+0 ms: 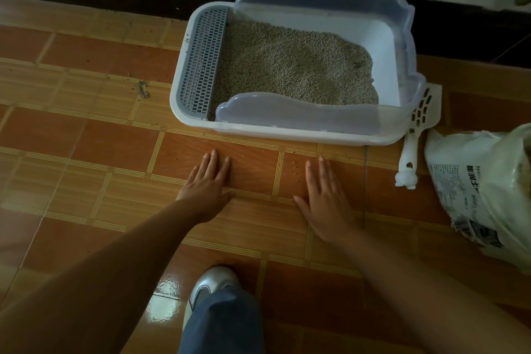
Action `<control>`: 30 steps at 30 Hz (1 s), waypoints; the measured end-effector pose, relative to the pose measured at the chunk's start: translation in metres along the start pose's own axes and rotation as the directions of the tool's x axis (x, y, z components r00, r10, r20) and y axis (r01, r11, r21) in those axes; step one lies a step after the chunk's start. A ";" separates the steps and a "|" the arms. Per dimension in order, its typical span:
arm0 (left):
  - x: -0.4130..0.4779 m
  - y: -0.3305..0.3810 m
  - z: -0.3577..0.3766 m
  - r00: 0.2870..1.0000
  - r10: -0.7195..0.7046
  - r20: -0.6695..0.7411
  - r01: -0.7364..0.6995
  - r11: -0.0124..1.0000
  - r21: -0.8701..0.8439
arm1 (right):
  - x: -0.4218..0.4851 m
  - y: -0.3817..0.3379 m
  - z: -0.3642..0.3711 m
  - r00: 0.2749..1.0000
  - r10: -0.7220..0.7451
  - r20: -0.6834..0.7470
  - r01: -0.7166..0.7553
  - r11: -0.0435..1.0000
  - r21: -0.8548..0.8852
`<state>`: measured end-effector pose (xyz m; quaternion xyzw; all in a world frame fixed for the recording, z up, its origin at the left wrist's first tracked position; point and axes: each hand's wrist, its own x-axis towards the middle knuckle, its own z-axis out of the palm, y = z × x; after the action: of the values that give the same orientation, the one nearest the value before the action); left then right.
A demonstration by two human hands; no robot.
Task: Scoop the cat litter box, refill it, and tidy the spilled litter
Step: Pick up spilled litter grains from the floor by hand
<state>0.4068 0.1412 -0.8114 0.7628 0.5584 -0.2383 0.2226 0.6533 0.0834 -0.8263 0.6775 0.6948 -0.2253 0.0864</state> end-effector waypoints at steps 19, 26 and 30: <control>0.002 -0.005 -0.005 0.995 0.043 0.092 -0.037 0.997 -0.065 | 0.008 -0.040 -0.003 0.991 -0.086 0.101 0.090 0.995 -0.042; 0.000 -0.007 -0.009 0.992 0.069 0.108 -0.060 0.994 -0.088 | 0.012 -0.048 -0.011 0.996 0.030 0.083 -0.028 0.999 -0.027; 0.003 -0.010 -0.005 0.992 0.083 0.098 -0.076 0.994 -0.073 | 0.008 -0.055 0.001 0.988 0.153 0.029 -0.152 0.988 -0.016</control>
<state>0.3985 0.1491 -0.8099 0.7631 0.5235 -0.2481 0.2864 0.5983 0.0910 -0.8192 0.7246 0.6410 -0.2236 0.1184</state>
